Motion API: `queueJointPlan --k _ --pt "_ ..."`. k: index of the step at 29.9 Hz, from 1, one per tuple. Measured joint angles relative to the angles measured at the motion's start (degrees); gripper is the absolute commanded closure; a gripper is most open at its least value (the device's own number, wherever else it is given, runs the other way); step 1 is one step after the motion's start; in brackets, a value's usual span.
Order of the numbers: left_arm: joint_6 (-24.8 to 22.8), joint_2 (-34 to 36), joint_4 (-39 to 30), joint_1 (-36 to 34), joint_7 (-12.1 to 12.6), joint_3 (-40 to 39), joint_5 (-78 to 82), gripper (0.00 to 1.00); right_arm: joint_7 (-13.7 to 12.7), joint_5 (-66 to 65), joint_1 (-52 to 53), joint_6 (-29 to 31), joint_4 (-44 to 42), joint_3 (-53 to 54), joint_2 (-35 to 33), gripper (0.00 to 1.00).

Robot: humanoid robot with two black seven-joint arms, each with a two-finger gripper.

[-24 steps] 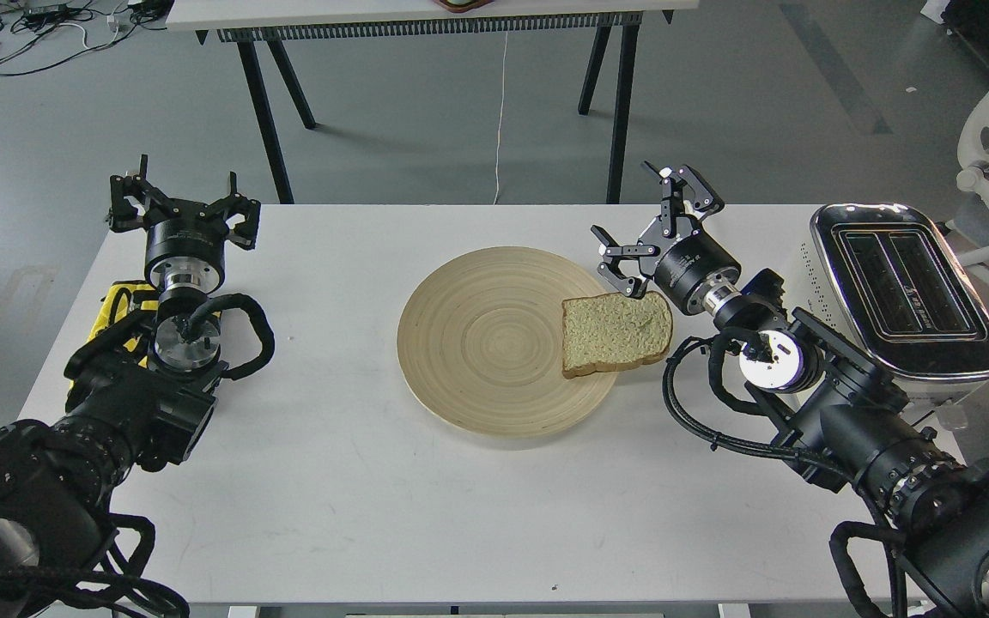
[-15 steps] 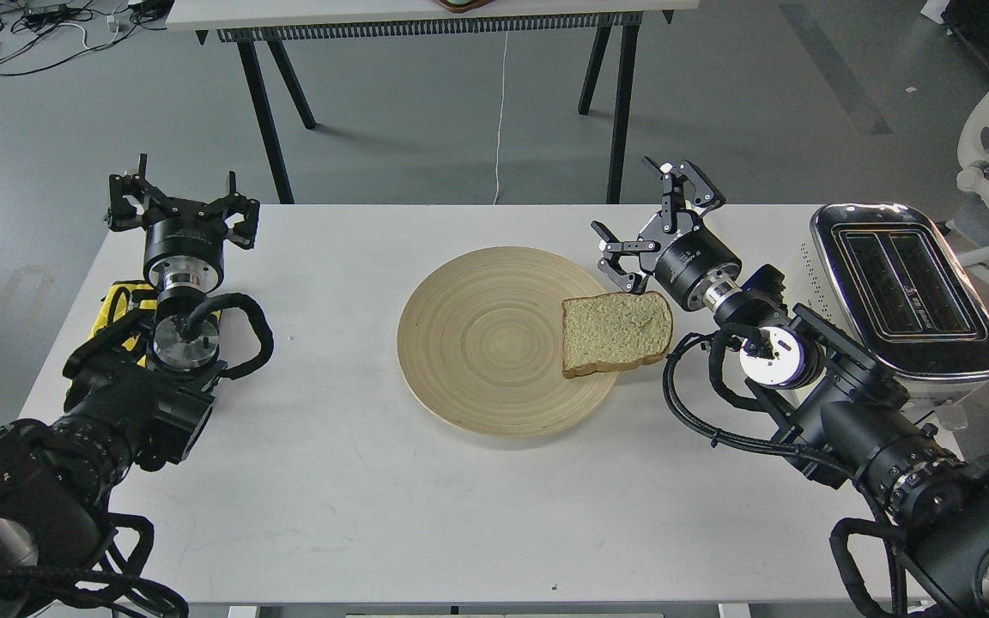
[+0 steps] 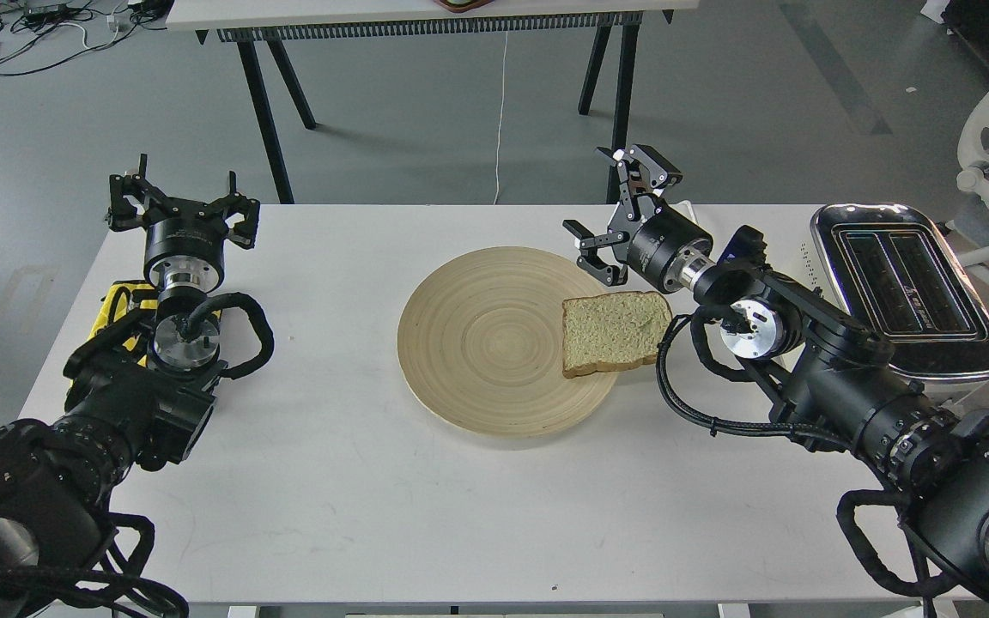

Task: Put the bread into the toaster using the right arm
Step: 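Move the right gripper from beside the toaster toward the bread slice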

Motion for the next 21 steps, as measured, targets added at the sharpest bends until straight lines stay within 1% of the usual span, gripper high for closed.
queueJointPlan --k 6,12,17,21 --pt "0.0 0.0 0.0 0.0 0.0 0.0 0.0 0.00 0.0 -0.2 5.0 -8.5 0.6 -11.9 -4.1 0.01" --pt "0.0 0.0 0.0 0.0 0.0 0.0 0.0 0.00 -0.4 -4.8 5.9 -17.9 2.7 -22.2 -6.7 0.01" --pt "0.0 0.0 0.0 0.0 0.0 0.0 0.0 0.00 -0.5 -7.5 4.7 -21.7 3.5 -27.3 -8.3 0.01" --pt "0.0 0.0 0.0 0.0 0.0 0.0 0.0 0.00 -0.5 -7.7 3.8 -23.3 3.5 -30.1 -9.0 0.01"
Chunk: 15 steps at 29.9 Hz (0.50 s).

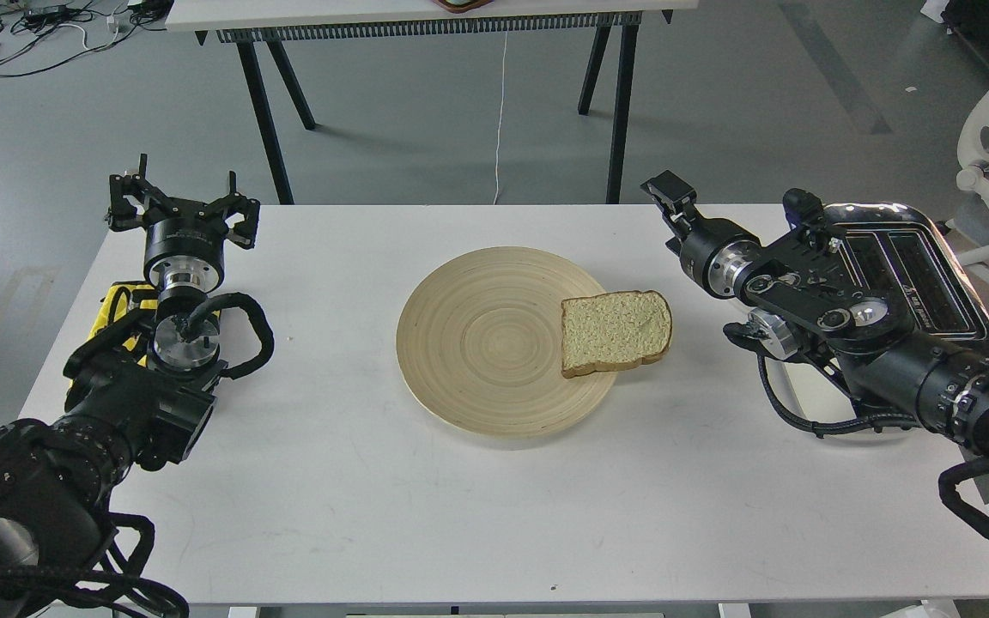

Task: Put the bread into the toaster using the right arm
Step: 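Move the right gripper from beside the toaster toward the bread slice, then lower the open right gripper to the bread slice's edge on the plate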

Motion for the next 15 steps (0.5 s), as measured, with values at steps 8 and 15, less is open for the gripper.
queueJointPlan --k 8,15 --pt "0.0 0.0 0.0 0.0 0.0 0.0 0.0 0.00 0.0 0.0 -0.9 -0.2 0.1 -3.1 0.0 0.01" --pt "0.0 0.0 0.0 0.0 0.0 0.0 0.0 0.00 0.0 0.0 -2.2 -0.1 0.2 -5.0 -0.1 0.01"
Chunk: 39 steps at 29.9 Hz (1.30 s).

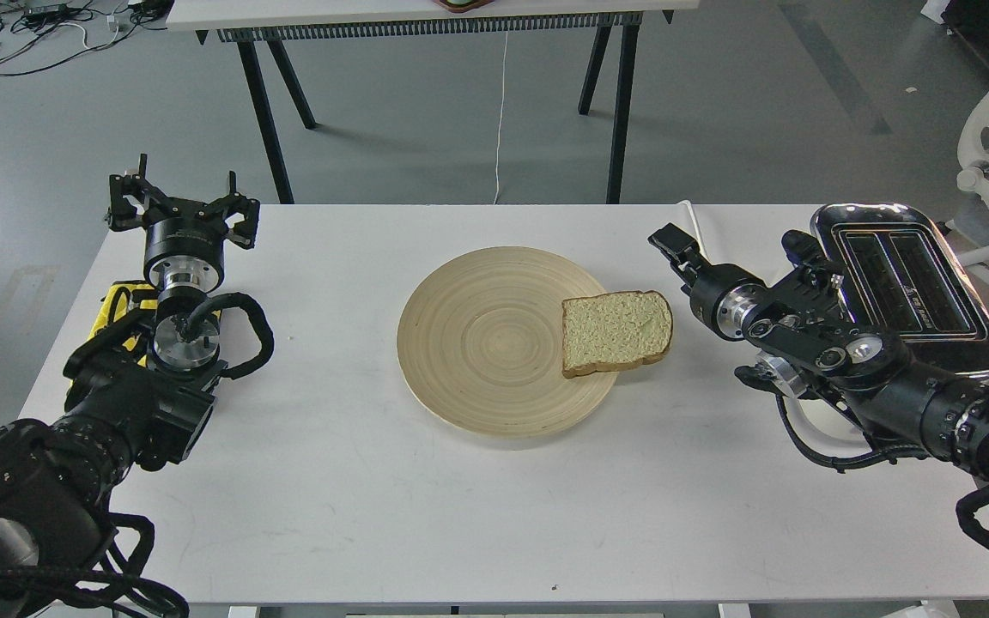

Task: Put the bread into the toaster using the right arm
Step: 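Lower the open right gripper to the bread slice's edge on the plate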

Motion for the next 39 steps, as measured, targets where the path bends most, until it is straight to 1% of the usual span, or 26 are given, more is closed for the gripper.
queueJointPlan --k 4,11,22,27,31,33,39 --pt "0.0 0.0 0.0 0.0 0.0 0.0 0.0 0.00 0.1 0.0 -0.3 0.2 1.3 -0.4 -0.9 0.01" --pt "0.0 0.0 0.0 0.0 0.0 0.0 0.0 0.00 0.2 -1.2 -0.3 0.2 7.6 -0.4 -4.5 0.02" --pt "0.0 0.0 0.0 0.0 0.0 0.0 0.0 0.00 0.2 -2.7 -0.9 0.2 13.4 -0.9 -7.8 0.03" --pt "0.0 0.0 0.0 0.0 0.0 0.0 0.0 0.00 0.2 -3.6 -1.0 0.3 14.4 -1.0 -8.6 0.09" --pt "0.0 0.0 0.0 0.0 0.0 0.0 0.0 0.00 0.3 -3.7 -1.0 0.5 14.6 -1.1 -8.6 0.17" --pt "0.0 -0.1 0.0 0.0 0.0 0.0 0.0 0.00 0.3 -3.7 -1.0 0.6 14.8 -1.1 -8.6 0.18" --pt "0.0 -0.1 0.0 0.0 0.0 0.0 0.0 0.00 0.2 -5.5 -1.0 0.7 15.3 -1.2 -8.6 0.36"
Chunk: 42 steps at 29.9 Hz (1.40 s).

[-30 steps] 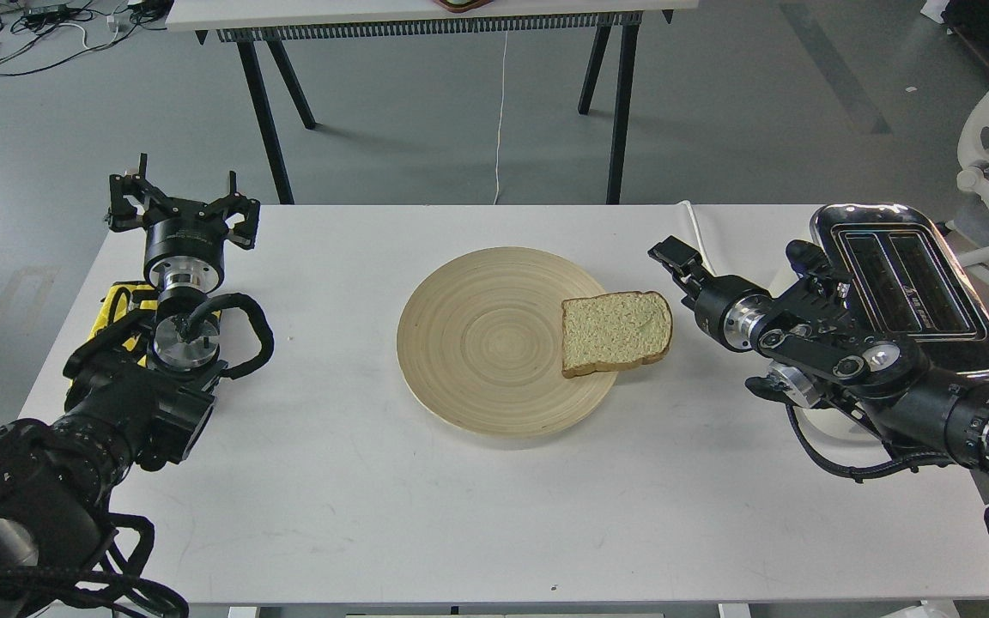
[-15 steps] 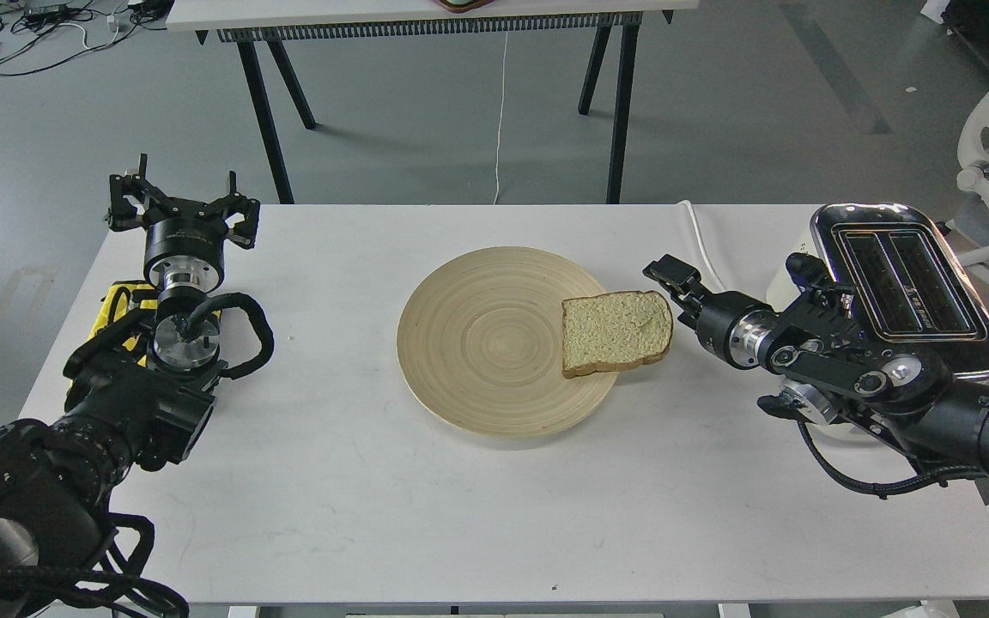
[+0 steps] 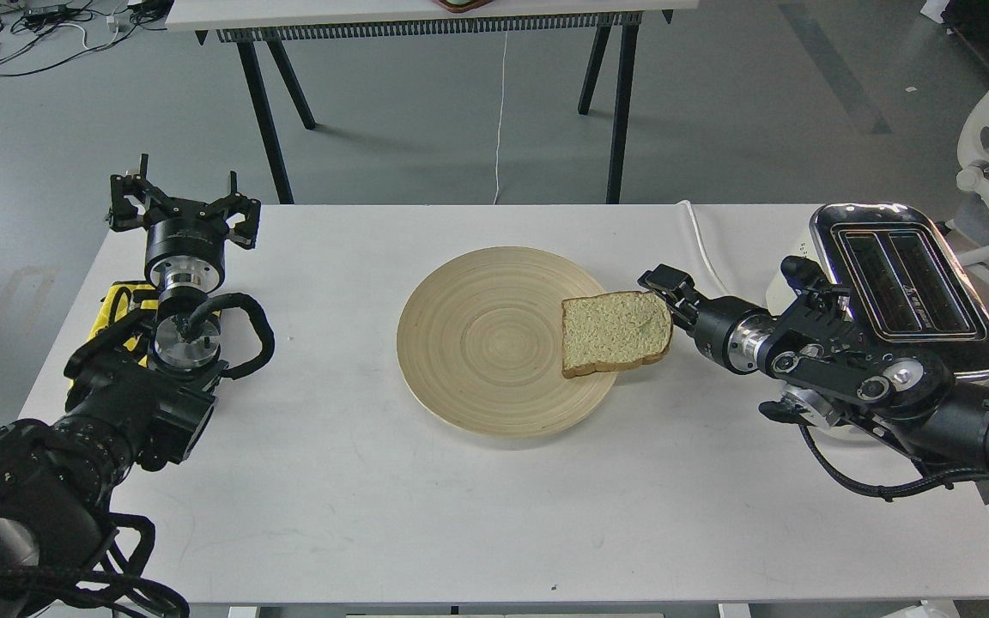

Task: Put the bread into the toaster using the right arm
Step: 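Lower the open right gripper to the bread slice's edge on the plate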

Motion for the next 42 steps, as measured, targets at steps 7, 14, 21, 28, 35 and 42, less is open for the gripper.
queueJointPlan --k 7,14,21,28,35,42 --pt "0.0 0.0 0.0 0.0 0.0 0.0 0.0 0.00 0.0 -0.8 0.0 0.1 0.0 0.1 0.0 0.55" --pt "0.0 0.0 0.0 0.0 0.0 0.0 0.0 0.00 0.2 -0.8 0.1 0.1 -0.2 0.1 0.0 0.71" --pt "0.0 0.0 0.0 0.0 0.0 0.0 0.0 0.00 0.2 -0.8 0.0 0.1 -0.1 0.1 0.0 0.86" --pt "0.0 0.0 0.0 0.0 0.0 0.0 0.0 0.00 0.1 -0.8 0.0 0.1 -0.1 0.1 0.0 0.99" --pt "0.0 0.0 0.0 0.0 0.0 0.0 0.0 0.00 0.1 -0.8 0.0 0.1 -0.1 0.2 0.0 1.00" --pt "0.0 0.0 0.0 0.0 0.0 0.0 0.0 0.00 0.3 -0.8 0.5 0.1 0.0 0.7 0.1 1.00"
